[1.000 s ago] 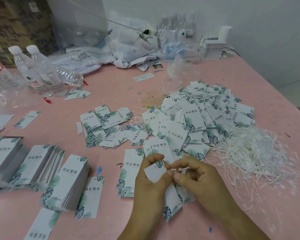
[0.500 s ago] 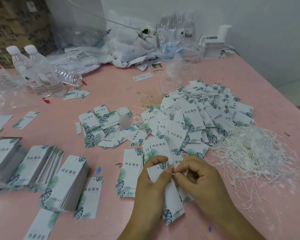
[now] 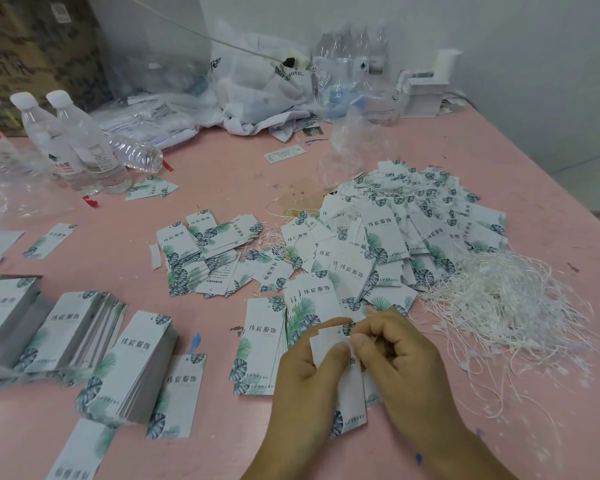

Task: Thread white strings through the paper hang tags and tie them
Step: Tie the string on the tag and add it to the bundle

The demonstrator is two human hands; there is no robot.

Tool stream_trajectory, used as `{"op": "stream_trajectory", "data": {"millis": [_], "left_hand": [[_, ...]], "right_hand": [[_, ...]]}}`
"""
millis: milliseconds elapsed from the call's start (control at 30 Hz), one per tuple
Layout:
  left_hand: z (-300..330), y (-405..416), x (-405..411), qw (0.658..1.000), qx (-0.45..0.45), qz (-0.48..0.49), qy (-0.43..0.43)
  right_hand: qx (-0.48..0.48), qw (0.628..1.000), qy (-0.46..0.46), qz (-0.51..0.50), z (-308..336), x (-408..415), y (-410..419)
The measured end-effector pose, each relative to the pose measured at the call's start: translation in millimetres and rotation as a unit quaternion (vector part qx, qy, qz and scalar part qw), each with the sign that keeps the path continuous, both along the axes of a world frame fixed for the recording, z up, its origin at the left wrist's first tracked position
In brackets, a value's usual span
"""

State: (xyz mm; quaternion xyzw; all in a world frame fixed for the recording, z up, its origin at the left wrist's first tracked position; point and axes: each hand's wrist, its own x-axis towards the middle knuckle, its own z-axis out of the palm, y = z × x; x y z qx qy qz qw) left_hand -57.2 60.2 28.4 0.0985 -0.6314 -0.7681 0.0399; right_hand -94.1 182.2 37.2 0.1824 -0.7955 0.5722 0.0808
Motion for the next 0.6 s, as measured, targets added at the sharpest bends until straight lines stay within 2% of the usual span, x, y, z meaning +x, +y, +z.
{"op": "stream_trajectory", "data": {"millis": [367,600], "left_hand": [[-1.1,1.3,0.3,0.998,0.028,0.056,0.004],[1.8,1.9,2.1,0.998,0.028,0.051,0.007]], "right_hand": [[0.038,0.998,0.031,-0.03,-2.4,1.2,-1.1],[0.082,0.993,0.071,-0.048,0.2,2.9,-1.7]]}}
